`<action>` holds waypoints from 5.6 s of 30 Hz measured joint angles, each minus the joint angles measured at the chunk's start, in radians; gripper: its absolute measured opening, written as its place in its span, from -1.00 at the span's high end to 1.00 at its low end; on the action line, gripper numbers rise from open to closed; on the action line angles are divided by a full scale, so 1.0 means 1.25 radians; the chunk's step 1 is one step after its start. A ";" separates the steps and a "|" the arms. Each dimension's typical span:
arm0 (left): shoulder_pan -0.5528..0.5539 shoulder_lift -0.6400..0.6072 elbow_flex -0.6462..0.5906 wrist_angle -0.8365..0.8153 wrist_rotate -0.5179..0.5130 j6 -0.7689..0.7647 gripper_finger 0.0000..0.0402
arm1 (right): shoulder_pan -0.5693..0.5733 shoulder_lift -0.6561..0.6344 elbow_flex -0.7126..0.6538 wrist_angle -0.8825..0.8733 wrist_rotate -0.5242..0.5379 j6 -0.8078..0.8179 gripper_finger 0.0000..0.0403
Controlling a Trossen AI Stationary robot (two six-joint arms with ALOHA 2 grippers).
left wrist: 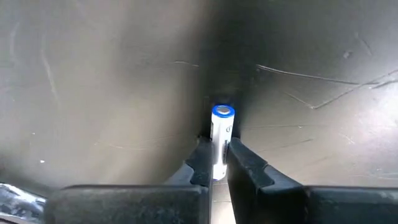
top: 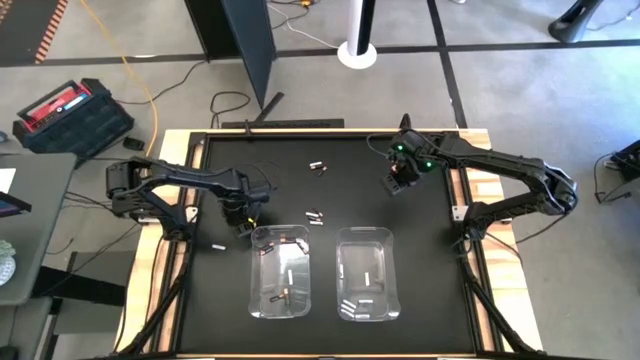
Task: Sort batteries
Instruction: Put the white battery into the right transparent bin
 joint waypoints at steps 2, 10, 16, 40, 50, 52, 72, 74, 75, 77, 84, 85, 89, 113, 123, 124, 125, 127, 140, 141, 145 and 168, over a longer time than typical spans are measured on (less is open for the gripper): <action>0.010 -0.002 0.000 0.000 -0.004 -0.002 0.90 | 0.000 0.000 0.000 0.000 0.000 0.000 0.37; 0.045 -0.002 0.001 0.003 -0.017 0.001 0.89 | 0.000 0.000 0.000 0.000 0.000 0.000 0.37; 0.066 -0.006 0.001 0.004 -0.026 0.014 0.88 | 0.000 0.000 0.000 0.000 0.000 0.000 0.37; 0.151 -0.190 0.007 0.058 -0.028 -0.008 0.86 | 0.000 0.000 0.000 0.001 0.000 0.000 0.37; 0.105 -0.216 0.248 0.074 -0.016 0.026 0.86 | 0.000 0.000 0.000 0.001 0.000 0.000 0.37; 0.077 -0.197 0.313 0.073 -0.016 0.035 0.86 | 0.000 0.000 0.000 0.001 0.000 0.000 0.37; -0.273 0.333 1.030 -0.033 -0.093 0.078 0.86 | 0.000 0.000 0.000 0.002 0.000 -0.007 0.37; -0.294 0.389 1.087 -0.031 -0.093 0.059 0.86 | 0.000 0.000 0.000 0.000 0.000 -0.007 0.37; -0.303 0.417 1.113 -0.033 -0.093 0.055 0.86 | 0.000 0.000 0.000 -0.001 0.000 -0.007 0.37; -0.321 0.470 1.164 -0.037 -0.088 0.052 0.86 | 0.000 0.000 0.000 -0.001 0.000 -0.008 0.37; -0.383 0.637 1.307 -0.036 -0.065 0.012 0.86 | 0.000 0.000 0.000 -0.003 0.000 -0.048 0.37; -0.389 0.655 1.310 -0.029 -0.061 0.002 0.86 | 0.000 0.000 0.000 -0.004 0.000 -0.049 0.37; -0.404 0.697 1.295 -0.009 -0.038 -0.038 0.86 | 0.000 0.000 0.000 -0.007 0.000 -0.049 0.37; -0.397 0.778 1.301 -0.057 -0.035 -0.106 0.86 | 0.004 0.000 0.000 -0.064 0.000 -0.091 0.37; -0.402 0.778 1.302 -0.056 -0.012 -0.100 0.69 | 0.004 0.000 0.000 -0.064 0.000 -0.094 0.37; -0.402 0.778 1.302 -0.056 -0.012 -0.100 0.66 | 0.004 0.000 0.000 -0.063 0.000 -0.094 0.37; -0.401 0.778 1.302 -0.056 -0.012 -0.100 0.64 | 0.004 0.000 0.000 -0.064 0.000 -0.094 0.37; -0.401 0.778 1.302 -0.056 -0.012 -0.100 0.60 | 0.004 0.000 0.000 -0.063 0.000 -0.093 0.37; -0.387 0.736 1.302 -0.112 -0.006 -0.152 0.57 | 0.004 0.000 0.000 -0.064 0.000 -0.112 0.37; -0.385 0.725 1.302 -0.117 -0.005 -0.152 0.57 | 0.004 0.000 0.000 -0.064 0.000 -0.112 0.37; -0.382 0.664 1.302 -0.122 -0.008 -0.137 0.57 | 0.004 0.000 0.000 -0.066 0.000 -0.112 0.37; -0.381 0.341 1.279 -0.508 -0.192 -0.067 0.54 | 0.004 0.000 0.000 -0.061 0.000 -0.086 0.37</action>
